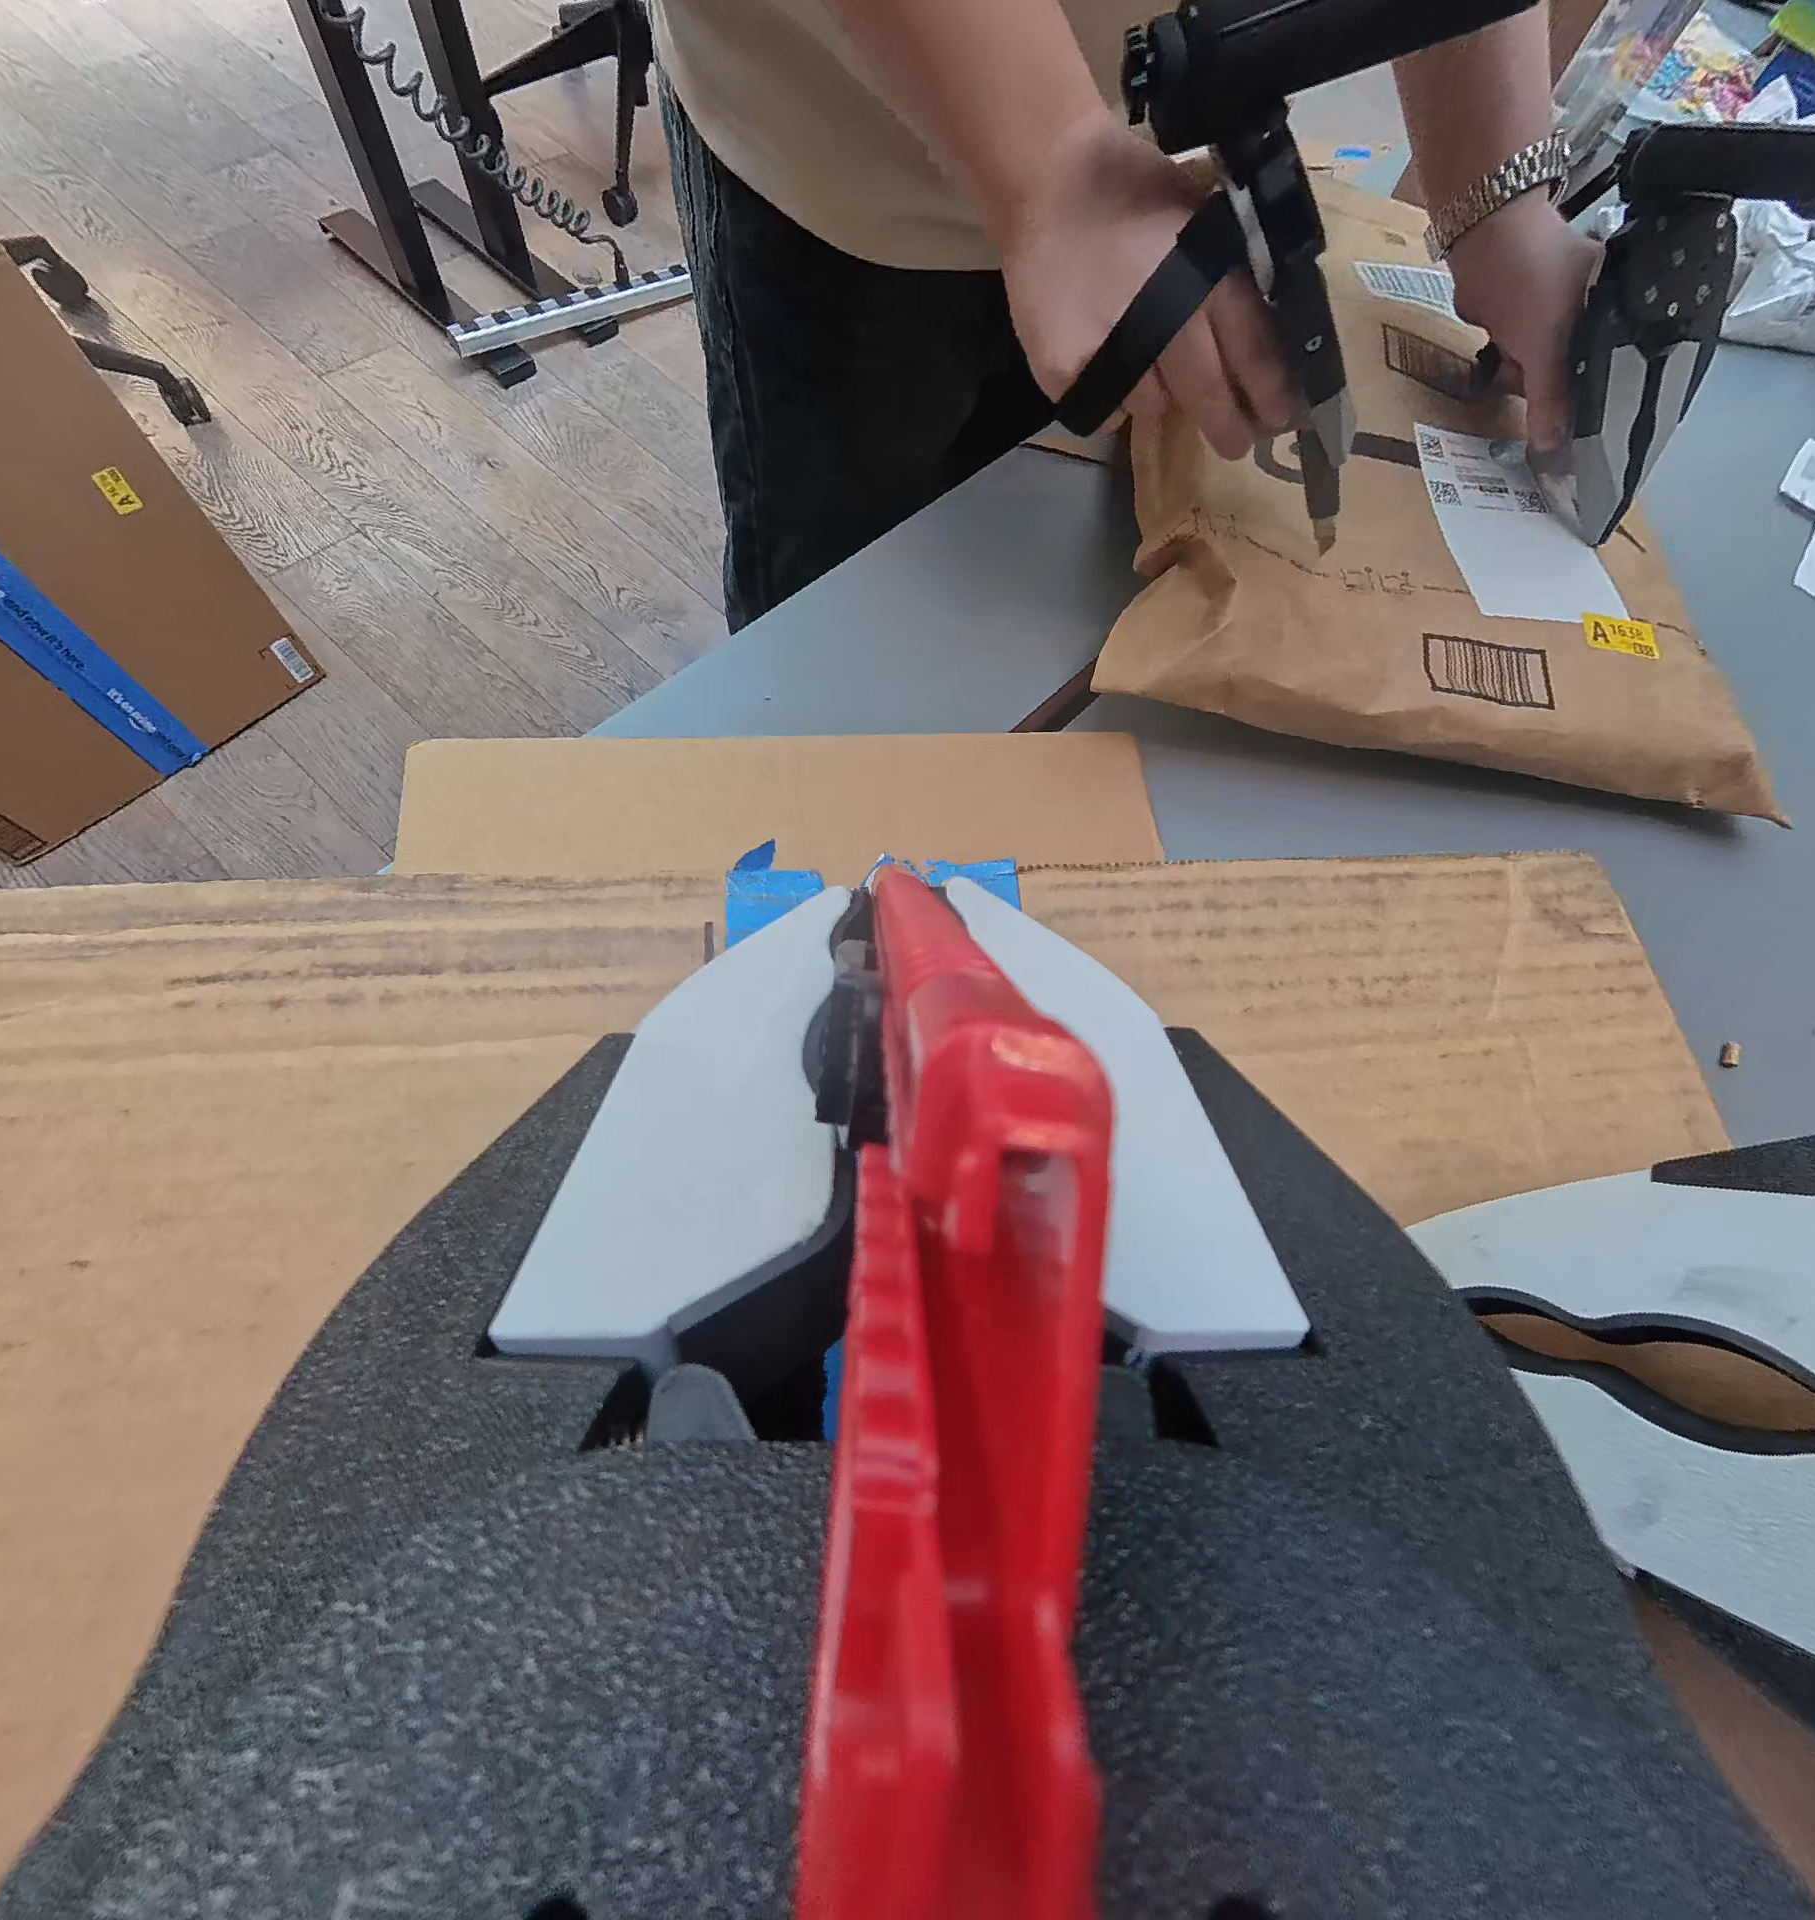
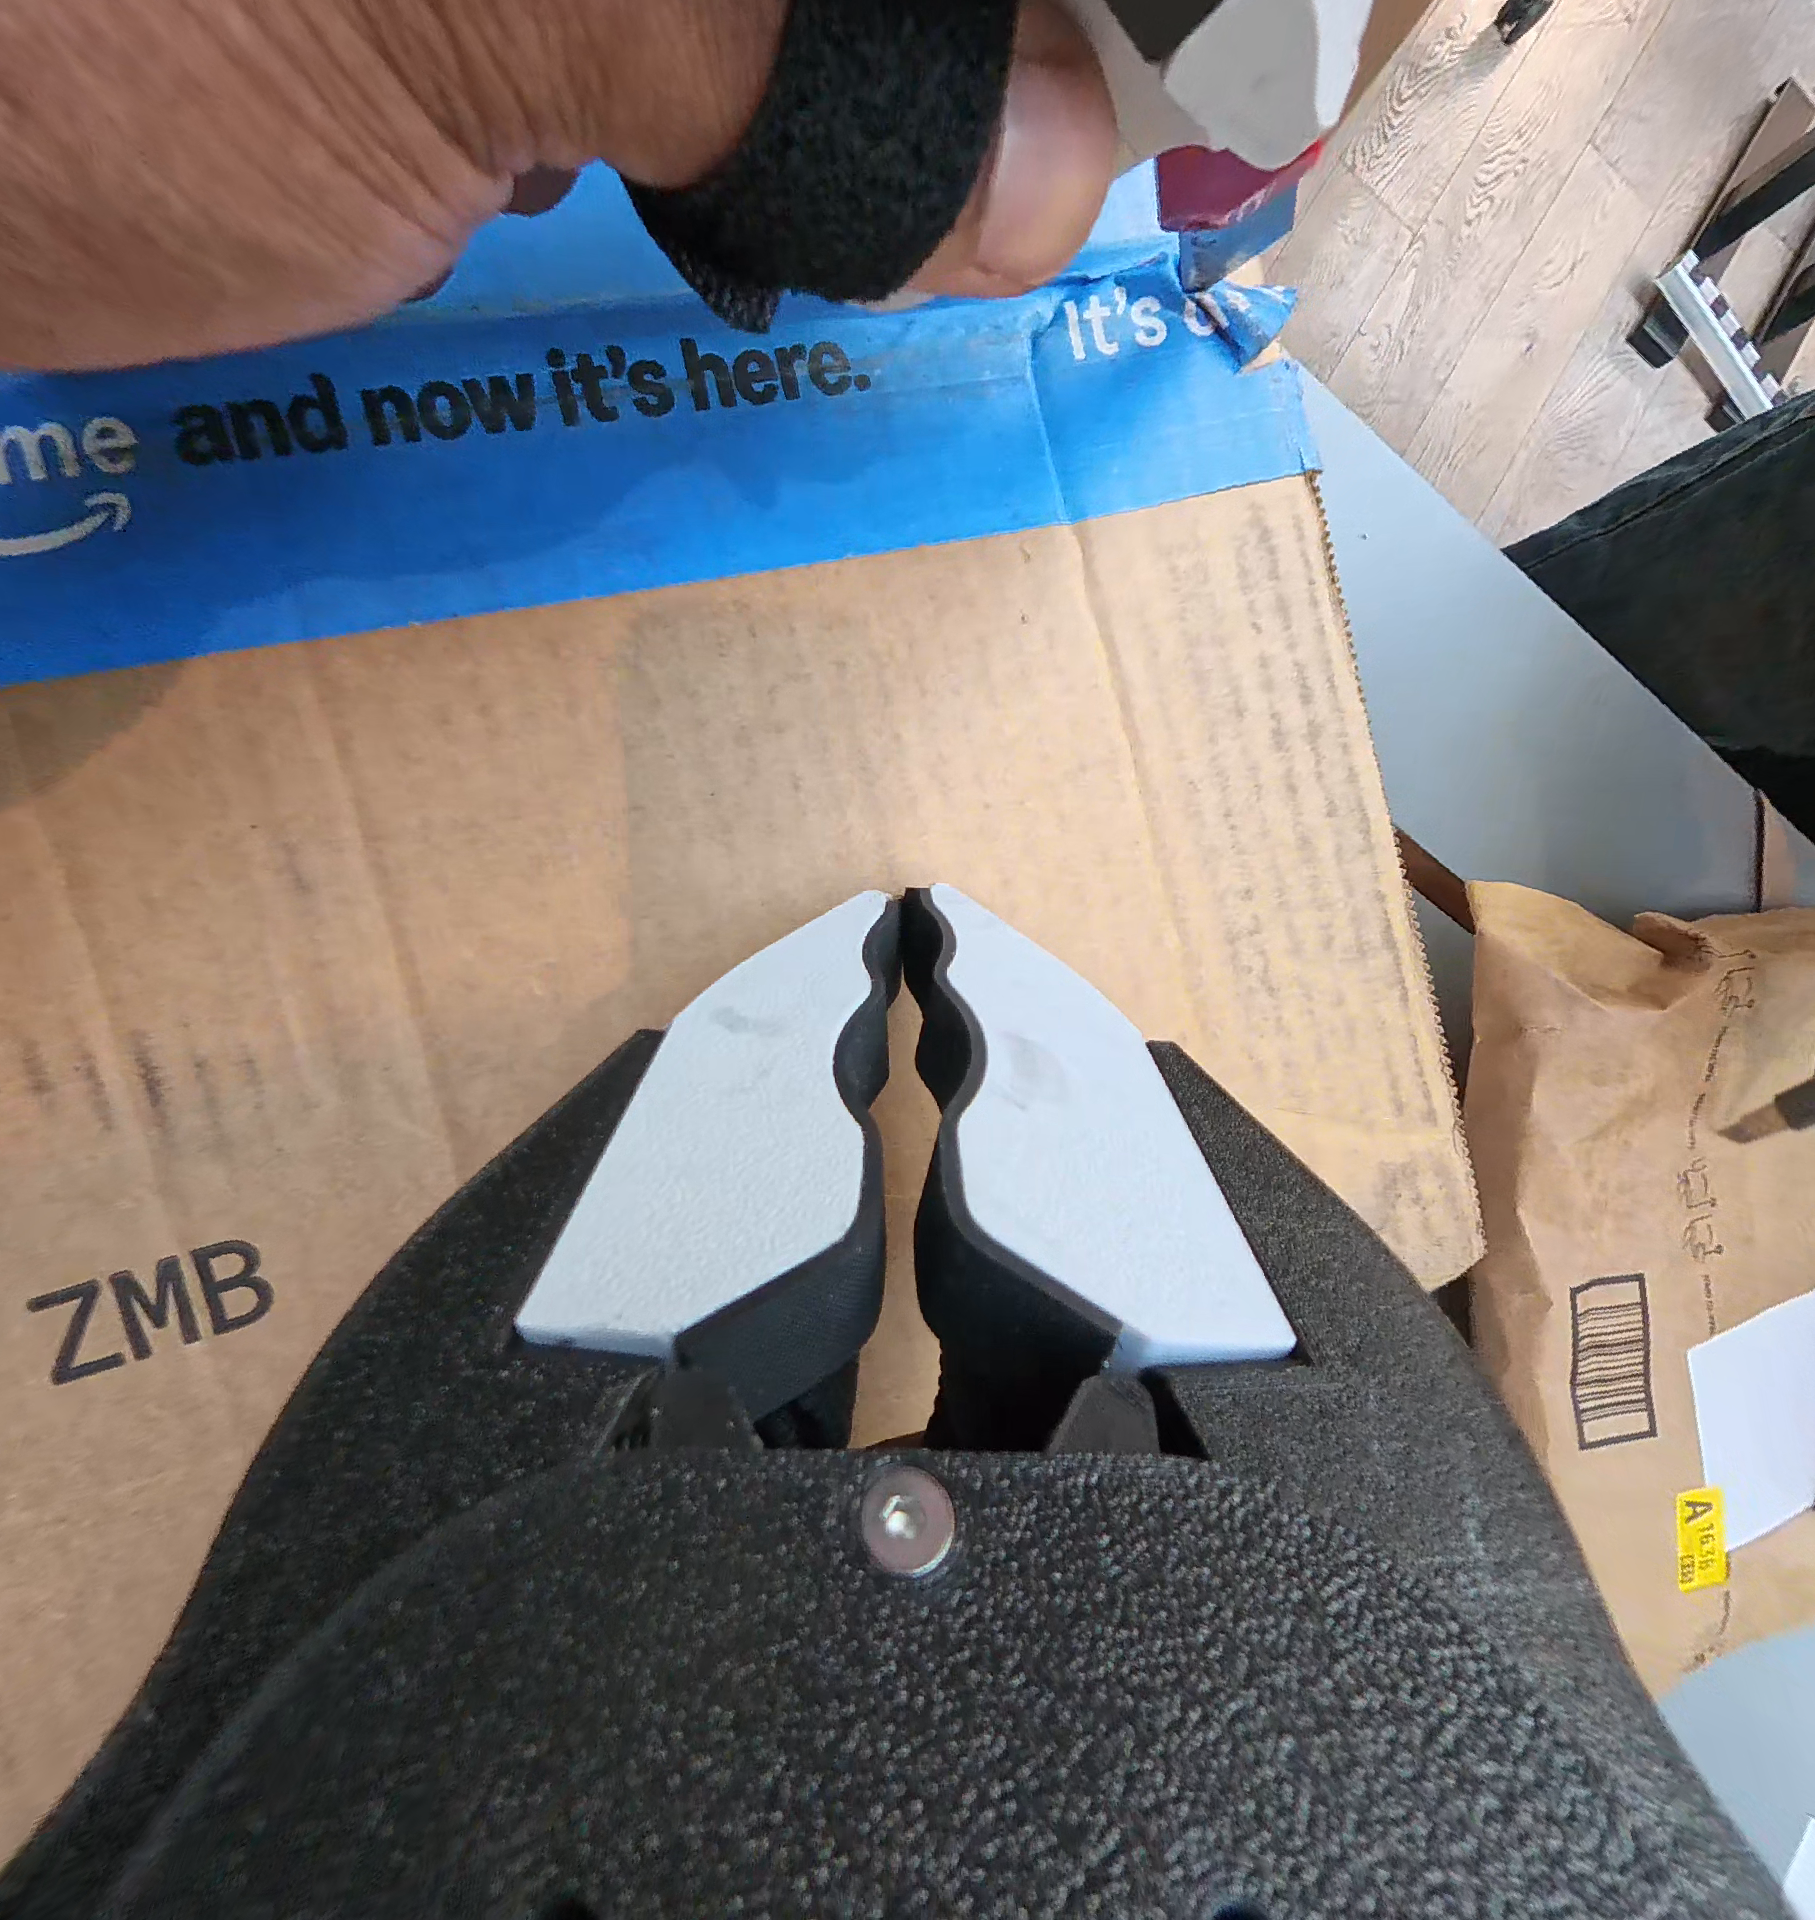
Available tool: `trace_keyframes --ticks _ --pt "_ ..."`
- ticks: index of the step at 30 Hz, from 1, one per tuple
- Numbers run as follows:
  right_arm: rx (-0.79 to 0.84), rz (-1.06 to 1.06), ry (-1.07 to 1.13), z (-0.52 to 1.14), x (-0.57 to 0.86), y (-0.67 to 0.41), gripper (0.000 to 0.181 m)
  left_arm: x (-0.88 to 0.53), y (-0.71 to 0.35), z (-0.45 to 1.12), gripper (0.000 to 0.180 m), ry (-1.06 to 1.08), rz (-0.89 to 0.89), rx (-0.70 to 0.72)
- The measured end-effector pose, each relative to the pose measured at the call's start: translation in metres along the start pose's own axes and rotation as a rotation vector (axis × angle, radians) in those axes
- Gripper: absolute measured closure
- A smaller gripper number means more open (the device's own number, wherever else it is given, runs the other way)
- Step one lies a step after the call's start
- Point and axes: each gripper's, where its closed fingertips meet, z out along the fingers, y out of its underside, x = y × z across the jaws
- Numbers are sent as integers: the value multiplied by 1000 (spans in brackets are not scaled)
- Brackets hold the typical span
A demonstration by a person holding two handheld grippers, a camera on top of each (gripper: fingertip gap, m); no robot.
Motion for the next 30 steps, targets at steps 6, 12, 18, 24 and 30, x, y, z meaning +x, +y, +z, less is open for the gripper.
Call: trace_keyframes --ticks 6,12,18,24,30 --pt "14 44 -42 0 -3 0 181 2 4 -6 168 -5 9 4" --pt "16 35 -27 0 -3 -1 181 -10 -2 -19 168 -47 -1 35" --pt "18 47 -24 0 -3 -1 181 -13 8 -21 168 -13 -18 14" --pt "17 46 -15 0 -3 -1 181 -6 6 -9 168 5 11 -12" --pt "12 59 -17 0 -4 -1 180 -5 12 -9 168 -17 25 -29"
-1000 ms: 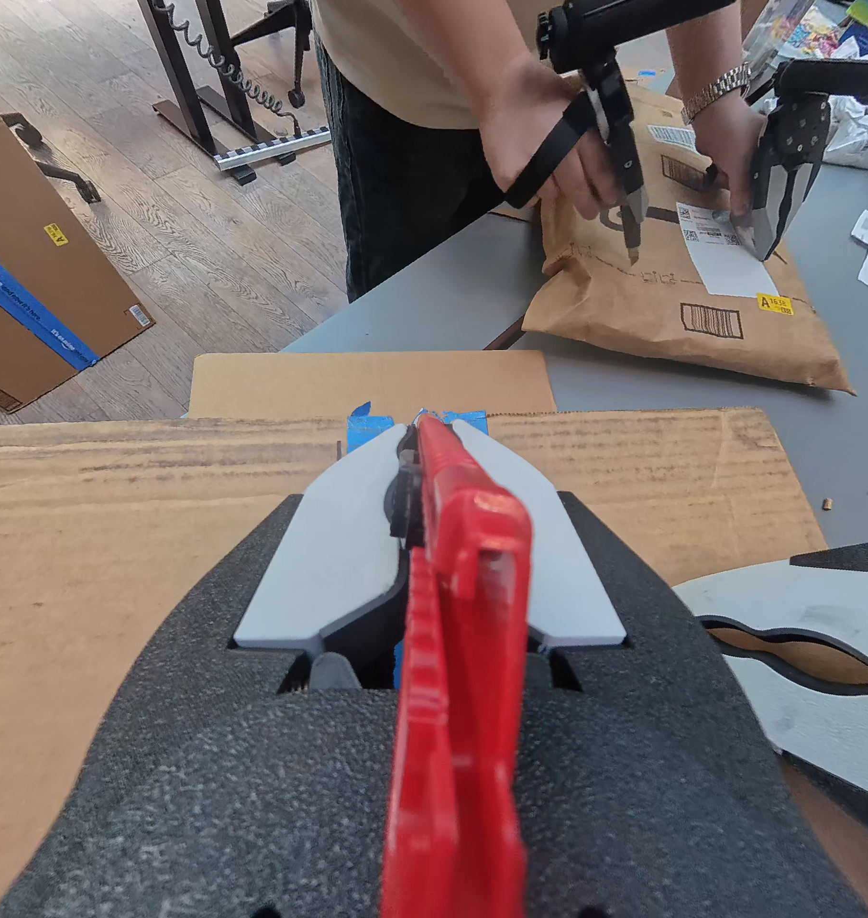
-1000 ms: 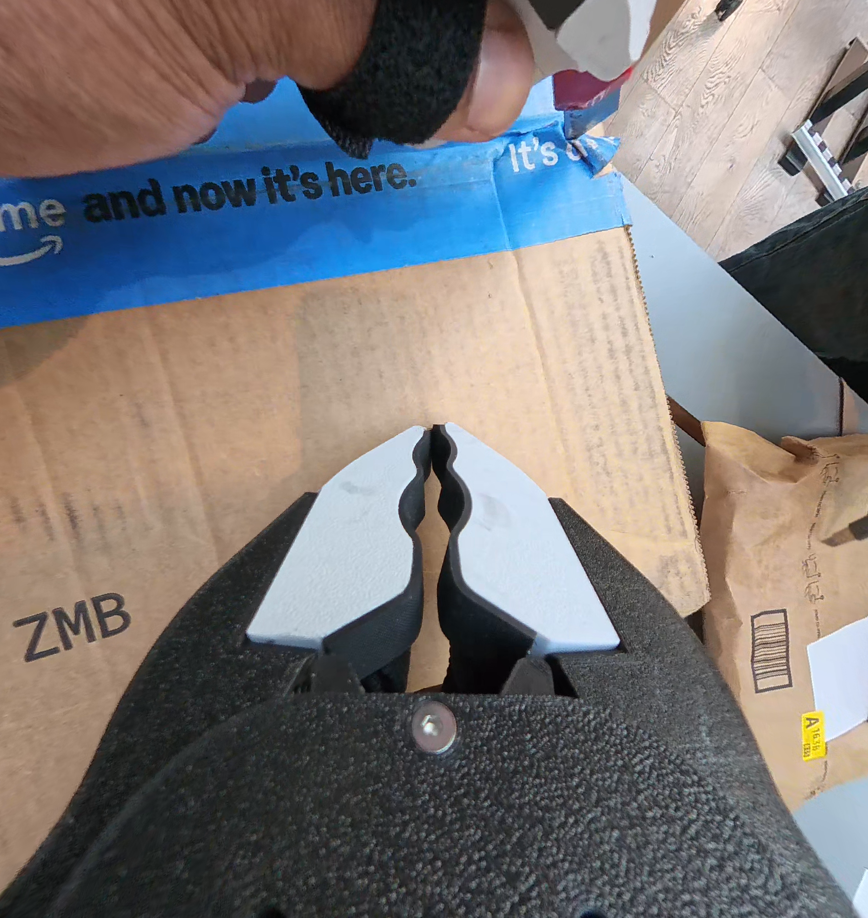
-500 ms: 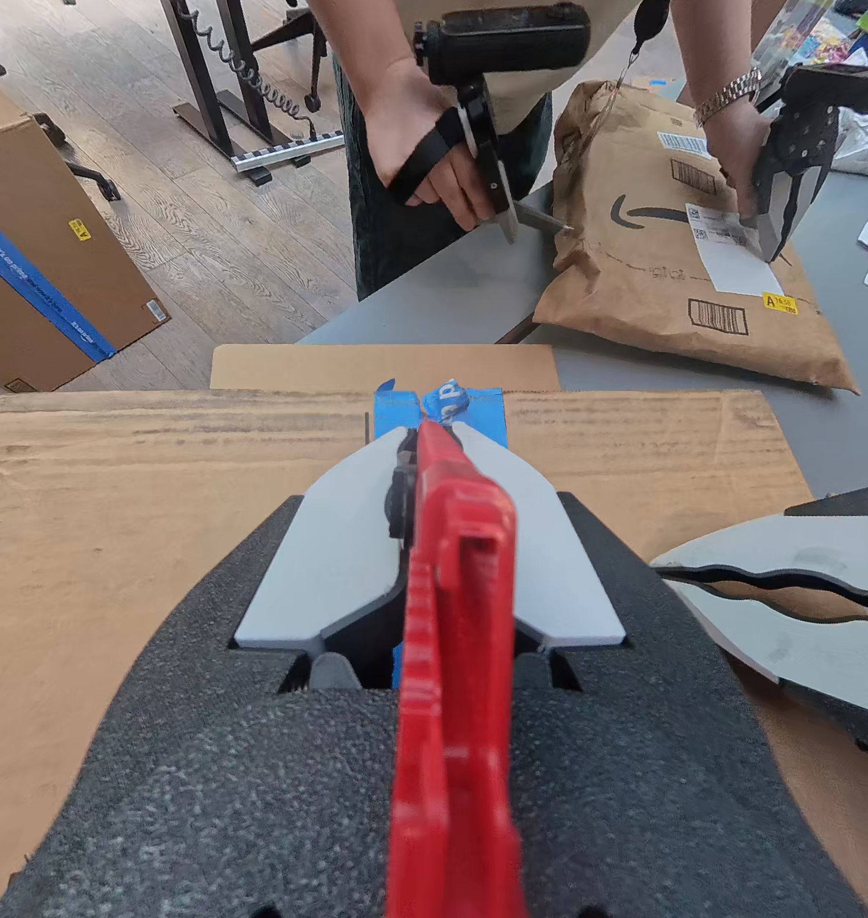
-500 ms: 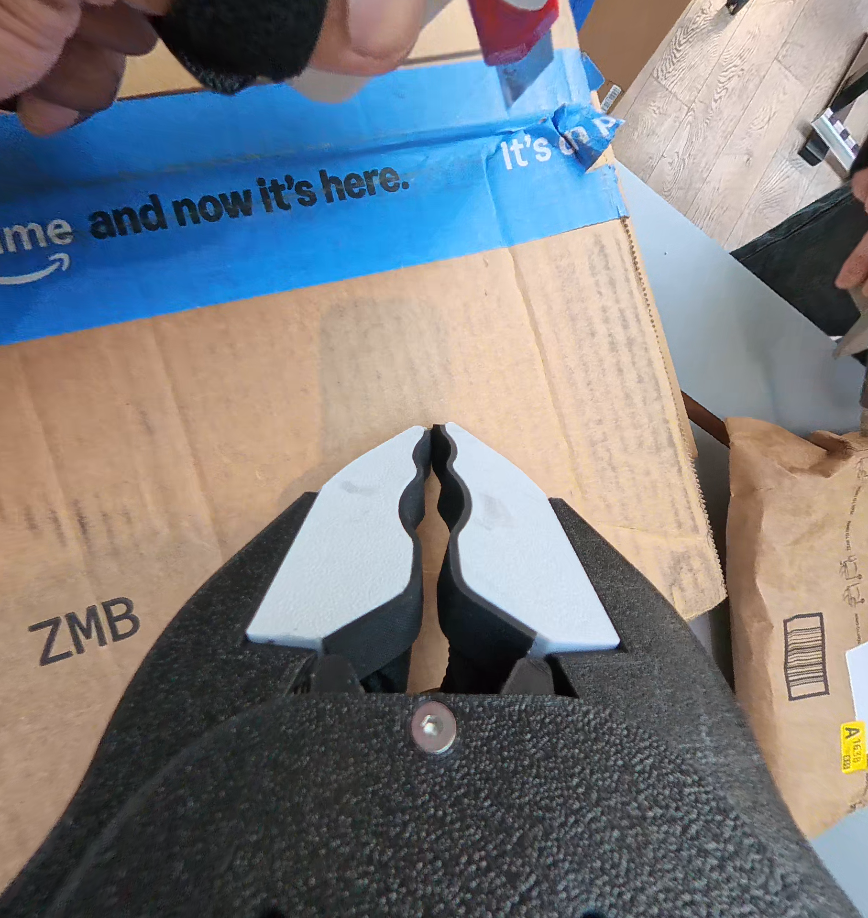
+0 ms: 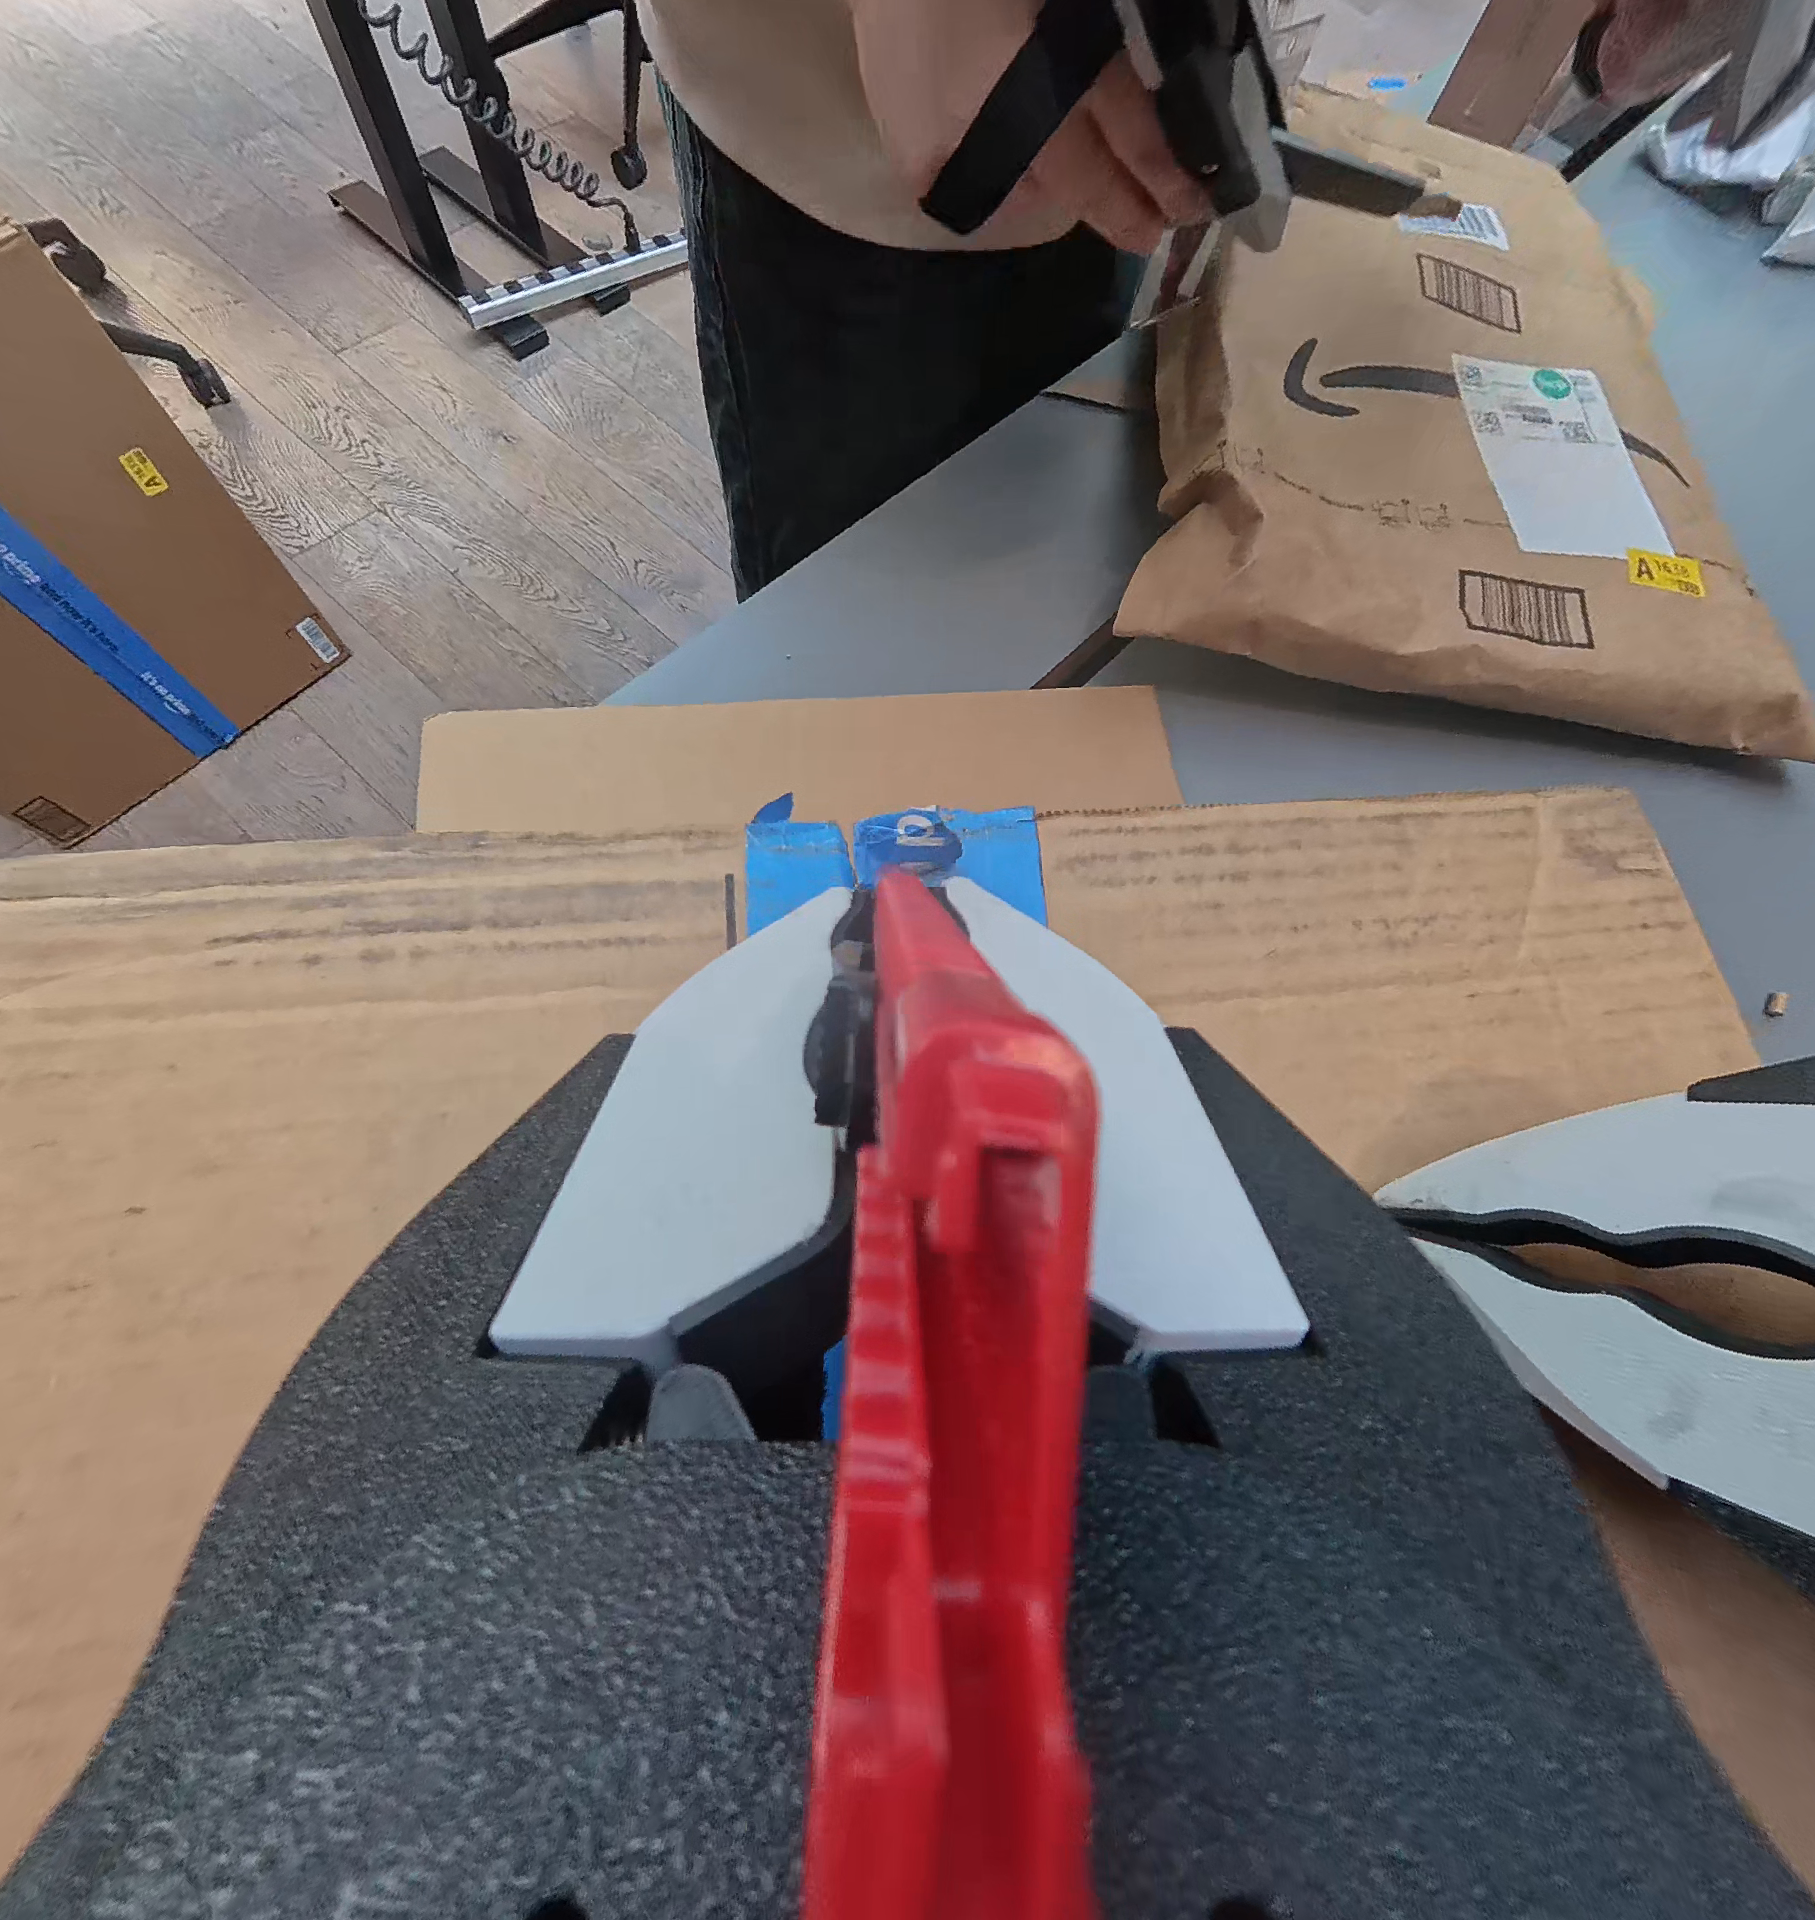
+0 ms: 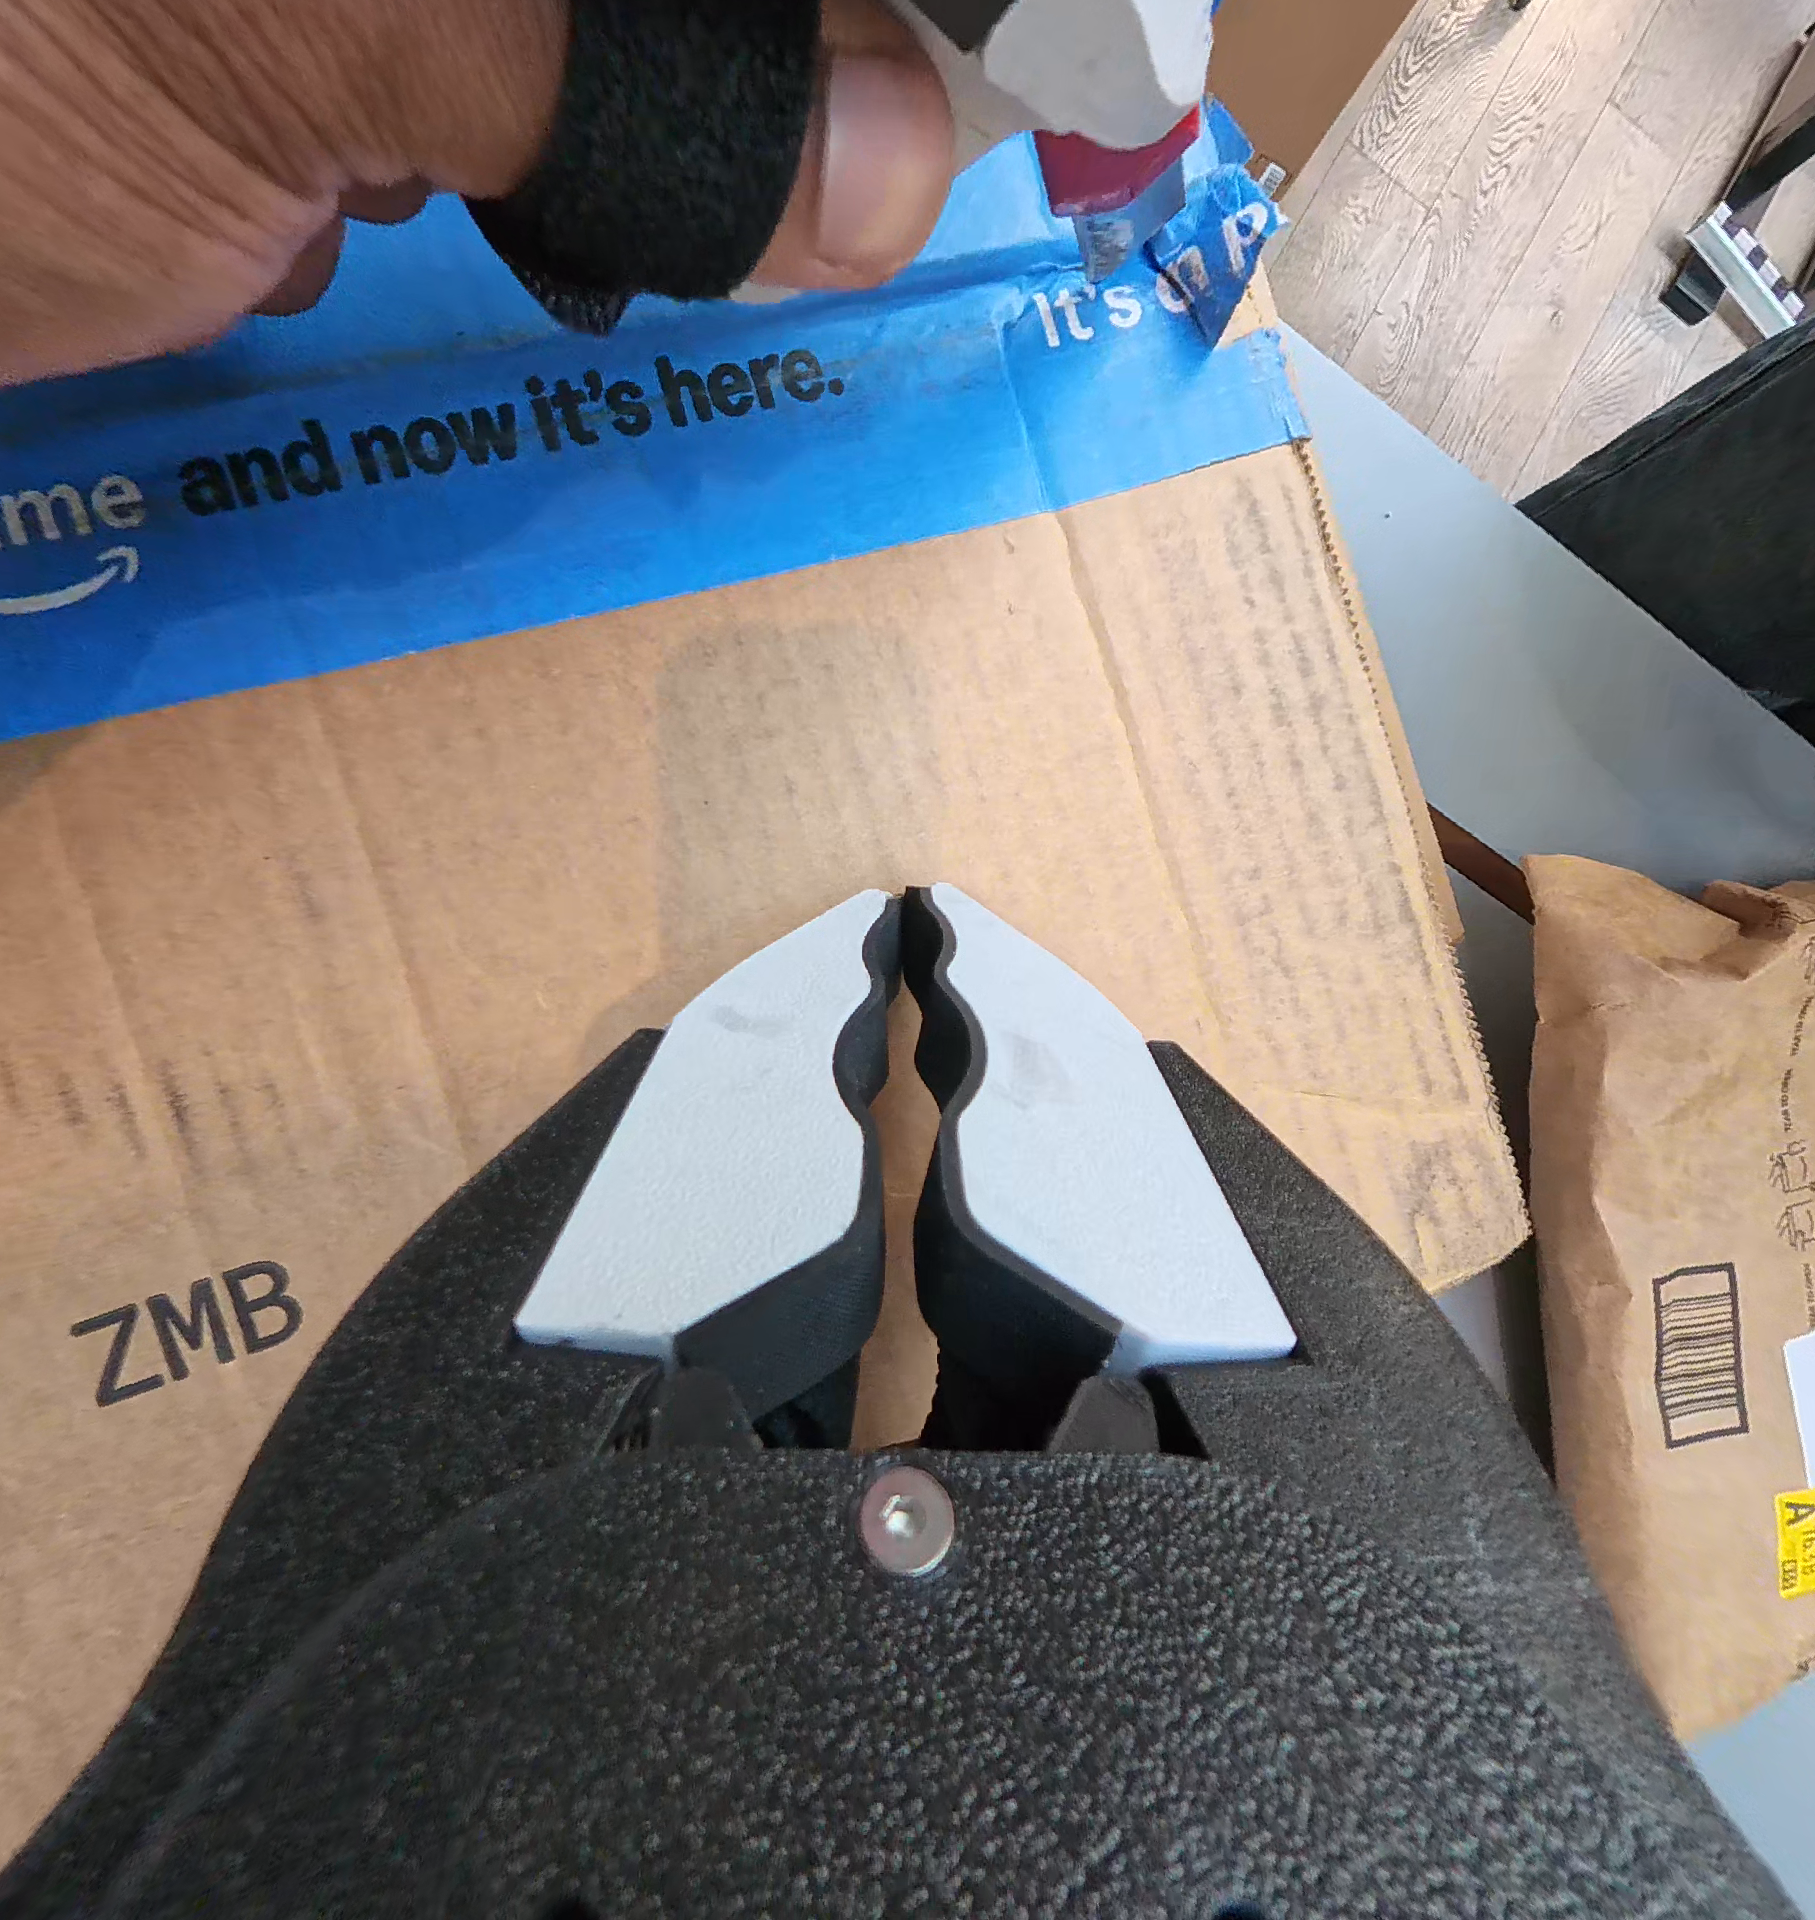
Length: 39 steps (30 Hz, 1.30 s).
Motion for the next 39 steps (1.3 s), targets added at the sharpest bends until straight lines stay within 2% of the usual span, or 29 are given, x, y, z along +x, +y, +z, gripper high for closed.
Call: trace_keyframes --ticks 19,28,39 --pt "7 100 -33 1 -1 1 180 -2 32 -29 168 -50 7 -49" --pt "-1 119 -39 2 -1 2 180 3 81 -74 168 -69 -22 -146" --pt "-6 126 -30 2 0 2 180 12 141 -153 168 -108 -41 -186"
